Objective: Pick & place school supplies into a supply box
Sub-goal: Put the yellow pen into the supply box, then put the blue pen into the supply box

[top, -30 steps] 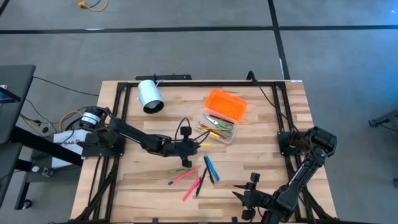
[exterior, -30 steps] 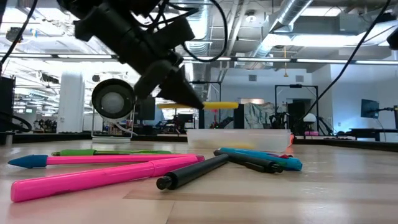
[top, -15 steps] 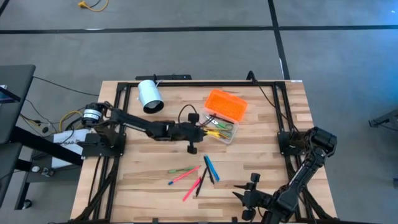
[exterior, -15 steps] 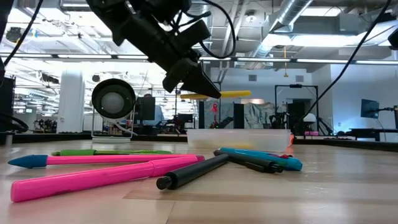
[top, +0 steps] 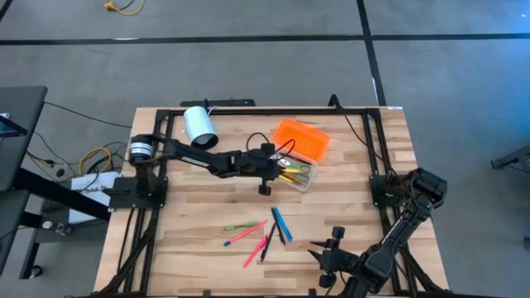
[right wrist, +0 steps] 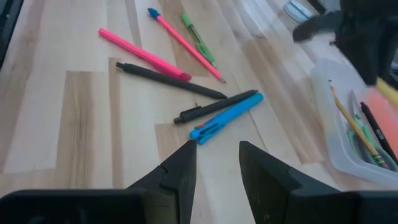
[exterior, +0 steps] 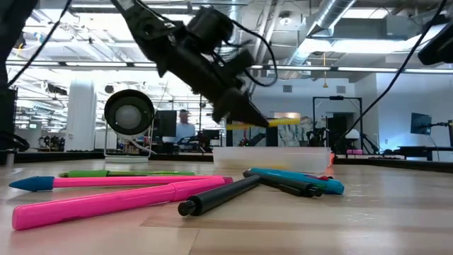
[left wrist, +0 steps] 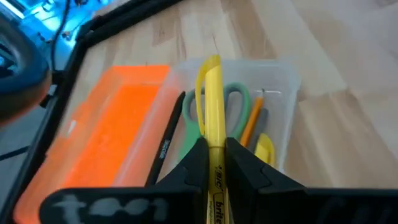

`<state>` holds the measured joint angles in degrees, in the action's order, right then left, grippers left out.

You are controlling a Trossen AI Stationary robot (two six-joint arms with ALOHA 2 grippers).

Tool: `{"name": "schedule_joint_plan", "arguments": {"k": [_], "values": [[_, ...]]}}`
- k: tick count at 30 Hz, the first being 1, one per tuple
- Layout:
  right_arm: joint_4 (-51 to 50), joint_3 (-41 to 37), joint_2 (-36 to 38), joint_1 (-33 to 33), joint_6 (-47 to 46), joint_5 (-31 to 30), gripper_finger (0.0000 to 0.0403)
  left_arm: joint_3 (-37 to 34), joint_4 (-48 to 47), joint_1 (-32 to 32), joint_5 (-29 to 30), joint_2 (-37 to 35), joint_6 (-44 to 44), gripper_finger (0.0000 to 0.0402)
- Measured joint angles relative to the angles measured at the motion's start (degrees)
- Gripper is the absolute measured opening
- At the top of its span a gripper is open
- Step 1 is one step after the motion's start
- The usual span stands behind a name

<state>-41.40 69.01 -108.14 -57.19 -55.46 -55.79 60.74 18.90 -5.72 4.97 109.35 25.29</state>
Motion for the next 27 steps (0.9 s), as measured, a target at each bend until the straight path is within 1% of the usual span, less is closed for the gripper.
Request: {"name": "schedule_joint_plan", "arguments": {"k": [4,8,10,12,14,17,20,23,27], "values": [[-0.4,0.0,0.0,0.0,0.0,0.0,0.0115,4.1,-0.9,-1.0,-1.7,4.4,-0.4,0.0016],[-0.9,0.0,0.0,-0.5,-0.4,0.1,0.0115,8.9,-4.7,-2.1,-1.8,7.6,-2.0,0.0022],[-1.2,0.0,0.0,-0.6,-1.0,0.2,0.0115,10.9,-7.6,-2.7,-1.3,8.2,-3.9,0.0041],[-1.6,0.0,0.0,-0.7,-1.3,0.2,0.0115,12.3,-7.5,-3.3,-1.2,9.1,-5.2,0.0069],[-1.9,0.0,0.0,-1.0,-1.5,0.2,0.0115,12.4,-9.0,-3.6,-1.2,9.2,-5.6,0.0099],[-1.9,0.0,0.0,-1.0,-1.6,0.2,0.0115,13.0,-8.9,-3.7,-1.3,9.2,-5.9,0.0141],[-1.9,0.0,0.0,-1.0,-1.6,0.2,0.0115,13.1,-9.0,-3.4,-1.4,9.1,-6.0,0.0174],[-1.8,0.0,0.0,-0.7,-1.6,0.0,0.0115,13.0,-9.6,-2.7,-1.7,8.6,-6.0,0.0196],[-1.3,0.0,0.0,1.1,-1.6,-1.1,0.0115,13.0,-11.2,-0.3,-1.8,5.4,-5.7,0.0206]]}}
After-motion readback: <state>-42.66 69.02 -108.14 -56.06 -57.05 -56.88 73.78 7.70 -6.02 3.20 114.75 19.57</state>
